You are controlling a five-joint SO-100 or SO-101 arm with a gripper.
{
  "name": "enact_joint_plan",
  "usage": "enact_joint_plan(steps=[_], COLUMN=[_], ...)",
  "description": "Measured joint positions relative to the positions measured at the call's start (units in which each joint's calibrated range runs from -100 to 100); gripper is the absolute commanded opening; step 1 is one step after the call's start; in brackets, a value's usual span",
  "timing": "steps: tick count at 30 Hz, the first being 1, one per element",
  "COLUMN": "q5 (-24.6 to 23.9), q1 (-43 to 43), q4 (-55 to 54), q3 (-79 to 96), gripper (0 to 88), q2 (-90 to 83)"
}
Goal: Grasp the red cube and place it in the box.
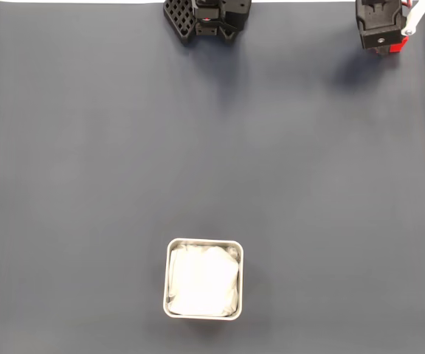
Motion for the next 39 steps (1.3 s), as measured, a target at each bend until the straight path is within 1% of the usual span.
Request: enact_joint_plan(steps=[7, 26, 39], q5=[0.2, 0.9, 1.0], q1=[-0.1, -0.5, -0.5], q4=[0.0, -0.7, -0.7], q3=[2.7, 3.3, 3.3], gripper=[21.9, 15.5, 14.0], q2=[-2.6, -5.0, -5.0])
